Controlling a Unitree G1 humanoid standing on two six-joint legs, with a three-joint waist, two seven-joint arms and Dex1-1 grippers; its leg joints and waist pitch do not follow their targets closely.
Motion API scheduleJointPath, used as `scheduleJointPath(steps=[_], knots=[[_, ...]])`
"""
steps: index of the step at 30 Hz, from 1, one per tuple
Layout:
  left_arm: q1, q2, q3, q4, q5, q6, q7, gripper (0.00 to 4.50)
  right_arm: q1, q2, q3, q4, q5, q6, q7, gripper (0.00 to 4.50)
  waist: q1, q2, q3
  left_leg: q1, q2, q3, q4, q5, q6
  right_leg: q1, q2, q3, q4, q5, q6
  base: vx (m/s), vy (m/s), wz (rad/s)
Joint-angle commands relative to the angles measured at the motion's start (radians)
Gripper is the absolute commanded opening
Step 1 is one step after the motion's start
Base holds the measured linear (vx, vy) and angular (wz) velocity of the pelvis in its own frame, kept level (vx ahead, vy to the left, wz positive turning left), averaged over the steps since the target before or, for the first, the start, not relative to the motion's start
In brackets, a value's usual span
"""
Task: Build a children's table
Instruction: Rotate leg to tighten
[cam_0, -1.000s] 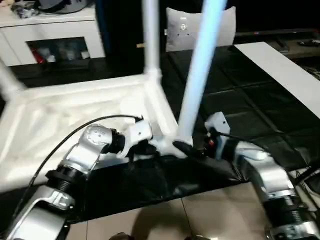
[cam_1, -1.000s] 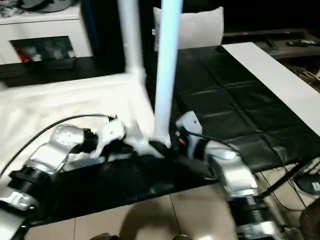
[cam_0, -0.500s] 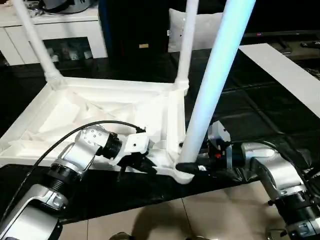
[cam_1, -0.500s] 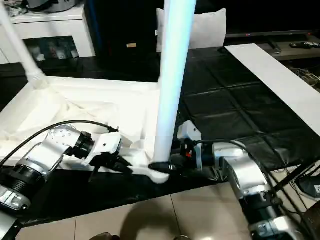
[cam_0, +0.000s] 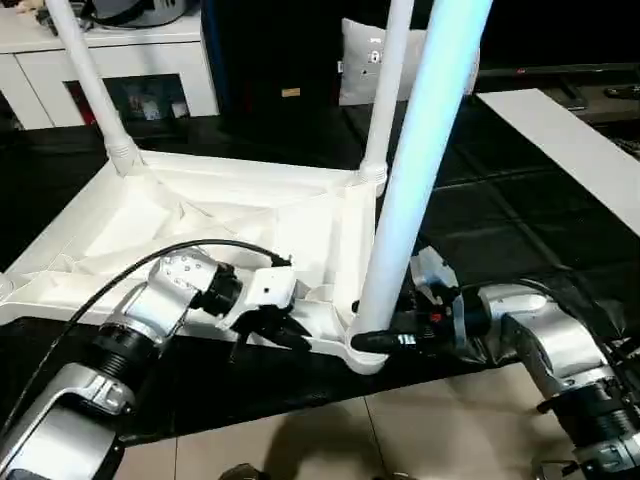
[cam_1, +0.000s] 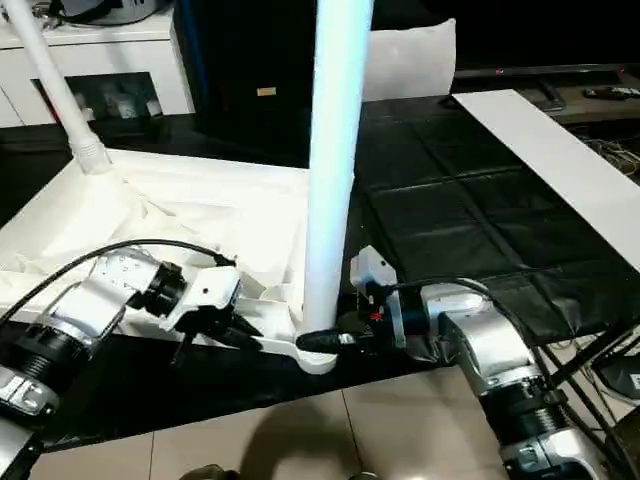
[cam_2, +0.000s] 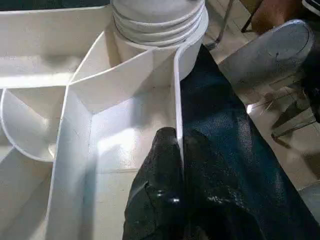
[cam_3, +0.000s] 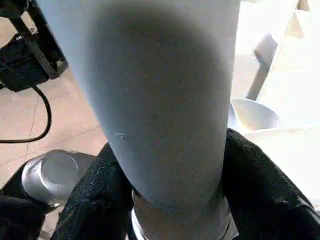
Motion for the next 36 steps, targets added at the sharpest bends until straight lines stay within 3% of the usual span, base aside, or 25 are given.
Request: scheduleJointPath(steps=[1, 6, 7, 10, 11, 12, 13, 14, 16, 17, 18, 22, 24, 26, 28, 31, 33, 34, 35, 36], knots=[[-0.019, -0.020, -0.003, -0.029, 0.001, 0.004, 0.016, 0.00, 0.015, 0.032, 0.002, -0.046, 0.057, 0.043, -0.002, 2.19, -0.004, -0.009, -0.074, 0.026, 0.021, -0.002, -0.072, -0.278, 0.014, 0.042, -0.048, 0.031, -0.080, -0.337, -0.196, 0.000, 0.000, 0.00], [-0.003, -0.030, 0.021, -0.069, 0.000, 0.092, 0.083, 0.00, 0.037, 0.088, -0.008, -0.080, 0.069, 0.070, -0.093, 2.14, -0.013, -0.005, -0.068, 0.031, 0.019, -0.007, -0.077, -0.337, -0.011, 0.037, -0.049, 0.030, -0.088, -0.432, -0.173, 0.000, 0.000, 0.00], [0.012, -0.046, 0.041, -0.119, -0.009, 0.185, 0.137, 0.00, 0.033, 0.148, -0.017, -0.058, 0.020, 0.071, -0.228, 2.13, -0.016, -0.001, -0.068, 0.034, 0.020, -0.009, -0.077, -0.354, -0.019, 0.035, -0.050, 0.030, -0.090, -0.455, -0.166, 0.000, 0.000, 0.00], [0.026, -0.083, 0.069, -0.182, -0.004, 0.316, 0.244, 0.00, 0.009, 0.240, -0.034, -0.003, -0.052, 0.065, -0.421, 2.12, -0.033, -0.003, -0.064, 0.029, 0.013, -0.014, -0.080, -0.376, -0.042, 0.034, -0.050, 0.025, -0.093, -0.518, -0.143, 0.000, 0.000, 0.00], [0.028, -0.096, 0.078, -0.194, -0.002, 0.348, 0.276, 0.00, 0.003, 0.263, -0.039, 0.006, -0.059, 0.071, -0.457, 2.10, -0.048, -0.005, -0.064, 0.021, 0.011, -0.019, -0.082, -0.371, -0.048, 0.039, -0.049, 0.021, -0.094, -0.540, -0.126, 0.000, 0.000, 0.00], [0.030, -0.123, 0.096, -0.214, 0.000, 0.405, 0.332, 0.00, -0.010, 0.305, -0.053, 0.025, -0.071, 0.076, -0.528, 2.08, -0.057, -0.003, -0.066, 0.023, 0.010, -0.020, -0.082, -0.379, -0.047, 0.037, -0.048, 0.020, -0.098, -0.549, -0.116, 0.000, 0.000, 0.00], [0.034, -0.163, 0.120, -0.242, 0.007, 0.478, 0.414, 0.00, -0.026, 0.362, -0.069, 0.049, -0.090, 0.081, -0.625, 2.08, -0.072, -0.002, -0.065, 0.021, 0.013, -0.020, -0.081, -0.381, -0.051, 0.034, -0.048, 0.021, -0.093, -0.520, -0.133, 0.000, 0.000, 0.00], [0.033, -0.165, 0.121, -0.243, 0.007, 0.480, 0.417, 0.00, -0.027, 0.364, -0.070, 0.051, -0.091, 0.081, -0.629, 2.08, -0.079, -0.003, -0.065, 0.019, 0.010, -0.021, -0.080, -0.384, -0.051, 0.034, -0.046, 0.019, -0.094, -0.520, -0.136, 0.000, 0.000, 0.00], [0.027, -0.207, 0.141, -0.259, 0.024, 0.541, 0.501, 0.00, -0.049, 0.410, -0.074, 0.083, -0.129, 0.083, -0.736, 2.07, -0.091, -0.008, -0.071, 0.011, 0.006, -0.020, -0.077, -0.359, -0.037, 0.042, -0.044, 0.020, -0.093, -0.477, -0.137, 0.000, 0.000, 0.00], [0.023, -0.230, 0.152, -0.267, 0.035, 0.572, 0.546, 0.00, -0.062, 0.436, -0.077, 0.104, -0.146, 0.086, -0.789, 2.07, -0.094, -0.002, -0.071, 0.017, 0.005, -0.018, -0.075, -0.356, -0.030, 0.036, -0.041, 0.021, -0.095, -0.460, -0.145, 0.000, 0.000, 0.00], [0.014, -0.275, 0.173, -0.276, 0.052, 0.613, 0.630, 0.00, -0.084, 0.488, -0.094, 0.140, -0.162, 0.092, -0.871, 2.06, -0.099, -0.005, -0.071, 0.018, 0.003, -0.014, -0.070, -0.356, -0.023, 0.034, -0.040, 0.023, -0.097, -0.448, -0.153, 0.000, 0.000, 0.00], [0.005, -0.347, 0.199, -0.276, 0.069, 0.634, 0.756, 0.00, -0.128, 0.548, -0.118, 0.223, -0.206, 0.064, -1.012, 2.06, -0.100, -0.003, -0.073, 0.021, 0.002, -0.011, -0.066, -0.330, -0.007, 0.032, -0.038, 0.024, -0.101, -0.425, -0.160, 0.000, 0.000, 0.00], [0.003, -0.362, 0.196, -0.278, 0.081, 0.632, 0.791, 0.00, -0.142, 0.566, -0.135, 0.250, -0.210, 0.022, -1.028, 2.06, -0.098, 0.000, -0.076, 0.018, 0.004, -0.011, -0.067, -0.319, -0.002, 0.035, -0.036, 0.024, -0.096, -0.365, -0.166, 0.000, 0.000, 0.00], [0.007, -0.351, 0.181, -0.287, 0.091, 0.633, 0.787, 0.00, -0.143, 0.570, -0.141, 0.238, -0.214, 0.001, -1.035, 2.57, -0.095, -0.001, -0.078, 0.013, 0.005, -0.011, -0.067, -0.288, 0.007, 0.042, -0.035, 0.025, -0.089, -0.299, -0.177, 0.000, 0.000, 0.00], [0.011, -0.338, 0.172, -0.291, 0.097, 0.632, 0.777, 0.00, -0.141, 0.572, -0.143, 0.231, -0.217, 0.001, -1.033, 2.73, -0.090, 0.001, -0.082, 0.011, 0.005, -0.009, -0.065, -0.235, 0.022, 0.048, -0.036, 0.027, -0.080, -0.212, -0.197, 0.000, 0.000, 0.00], [0.016, -0.324, 0.173, -0.295, 0.095, 0.630, 0.767, 0.00, -0.132, 0.562, -0.138, 0.219, -0.225, -0.007, -1.018, 3.00, -0.085, 0.002, -0.084, 0.011, 0.006, -0.008, -0.064, -0.203, 0.031, 0.052, -0.036, 0.027, -0.074, -0.164, -0.216, 0.000, 0.000, 0.00], [0.024, -0.295, 0.163, -0.291, 0.093, 0.596, 0.731, 0.00, -0.113, 0.538, -0.134, 0.194, -0.222, -0.024, -0.990, 3.15, -0.081, 0.010, -0.083, 0.013, 0.007, -0.008, -0.065, -0.204, 0.029, 0.054, -0.036, 0.027, -0.072, -0.148, -0.225, 0.000, 0.000, 0.00], [0.033, -0.276, 0.159, -0.290, 0.089, 0.569, 0.707, 0.00, -0.105, 0.518, -0.126, 0.183, -0.236, -0.047, -0.989, 3.31, -0.079, 0.029, -0.081, 0.016, 0.007, -0.010, -0.067, -0.221, 0.022, 0.053, -0.036, 0.026, -0.074, -0.149, -0.227, 0.000, 0.000, 0.00], [0.040, -0.265, 0.156, -0.290, 0.088, 0.562, 0.696, 0.00, -0.099, 0.503, -0.123, 0.177, -0.243, -0.065, -0.978, 3.44, -0.082, 0.017, -0.082, 0.015, 0.006, -0.009, -0.067, -0.233, 0.017, 0.056, -0.034, 0.026, -0.076, -0.150, -0.230, 0.000, 0.000, 0.00], [0.047, -0.253, 0.155, -0.287, 0.086, 0.550, 0.682, 0.00, -0.085, 0.482, -0.119, 0.158, -0.241, -0.083, -0.948, 3.54, -0.079, 0.022, -0.081, 0.016, 0.006, -0.010, -0.067, -0.241, 0.014, 0.056, -0.035, 0.025, -0.075, -0.156, -0.230, 0.000, 0.000, 0.00]])
